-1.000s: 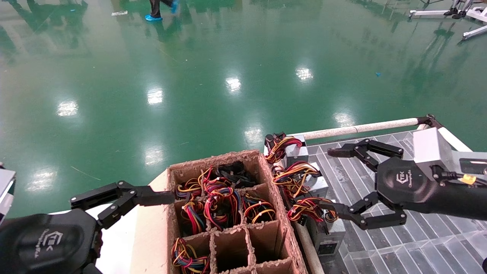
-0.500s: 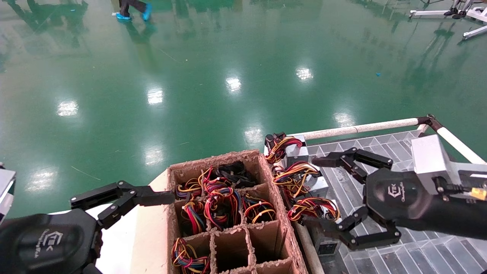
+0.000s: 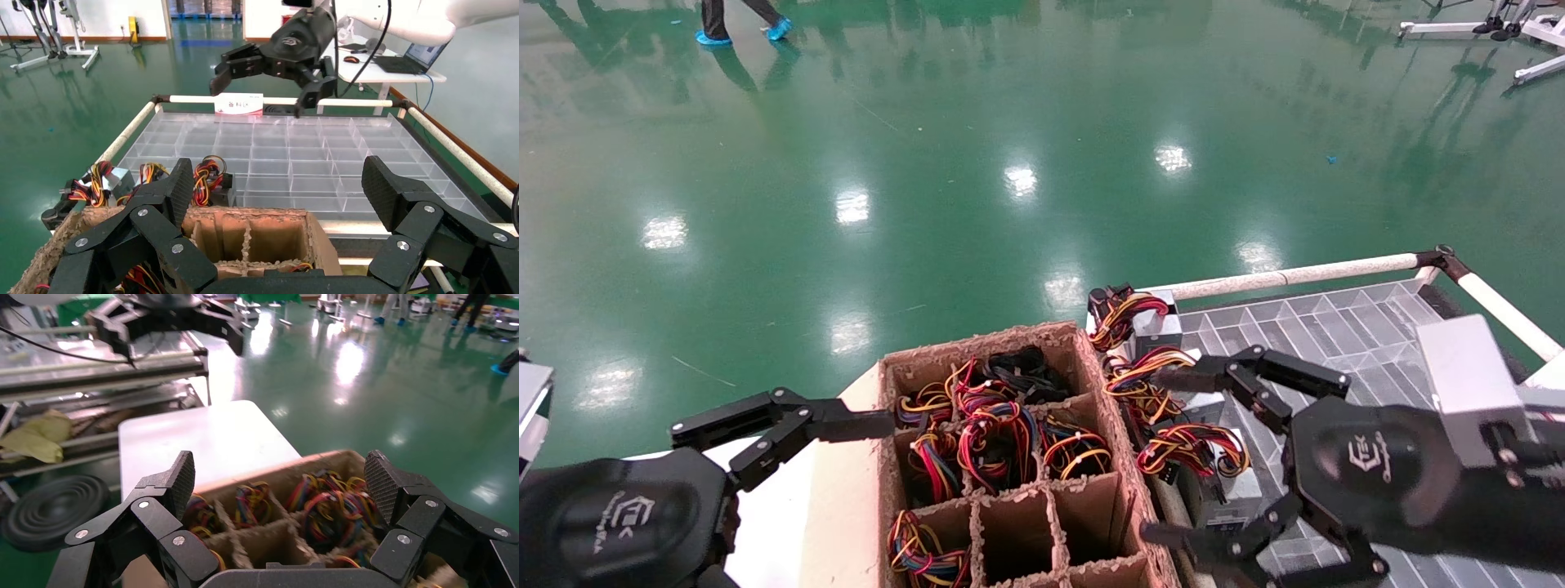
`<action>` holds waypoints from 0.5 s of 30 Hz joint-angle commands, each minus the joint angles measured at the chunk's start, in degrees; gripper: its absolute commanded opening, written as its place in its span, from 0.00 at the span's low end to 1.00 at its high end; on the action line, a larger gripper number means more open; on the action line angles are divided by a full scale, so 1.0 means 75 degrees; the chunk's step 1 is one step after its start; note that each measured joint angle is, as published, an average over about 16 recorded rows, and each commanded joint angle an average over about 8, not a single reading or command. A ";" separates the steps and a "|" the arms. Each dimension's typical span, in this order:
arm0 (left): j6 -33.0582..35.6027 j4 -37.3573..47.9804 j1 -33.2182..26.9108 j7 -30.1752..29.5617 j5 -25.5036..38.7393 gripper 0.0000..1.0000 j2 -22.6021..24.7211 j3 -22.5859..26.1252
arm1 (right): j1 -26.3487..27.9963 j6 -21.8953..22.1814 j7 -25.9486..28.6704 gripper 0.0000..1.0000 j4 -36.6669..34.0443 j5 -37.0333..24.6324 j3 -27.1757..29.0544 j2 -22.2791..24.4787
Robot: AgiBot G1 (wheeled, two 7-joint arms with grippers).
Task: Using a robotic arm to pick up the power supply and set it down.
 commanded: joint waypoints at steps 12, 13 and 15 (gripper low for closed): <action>-0.0001 0.0001 0.0000 0.0001 -0.0002 1.00 -0.0001 0.0002 | -0.1006 0.0168 0.0926 1.00 0.1404 0.0422 0.0780 0.0123; -0.0002 0.0001 0.0000 0.0001 -0.0002 1.00 -0.0001 0.0002 | -0.1062 0.0176 0.0972 1.00 0.1483 0.0446 0.0823 0.0129; -0.0002 0.0001 0.0001 0.0002 -0.0003 1.00 -0.0001 0.0002 | -0.1149 0.0189 0.1037 1.00 0.1603 0.0483 0.0889 0.0140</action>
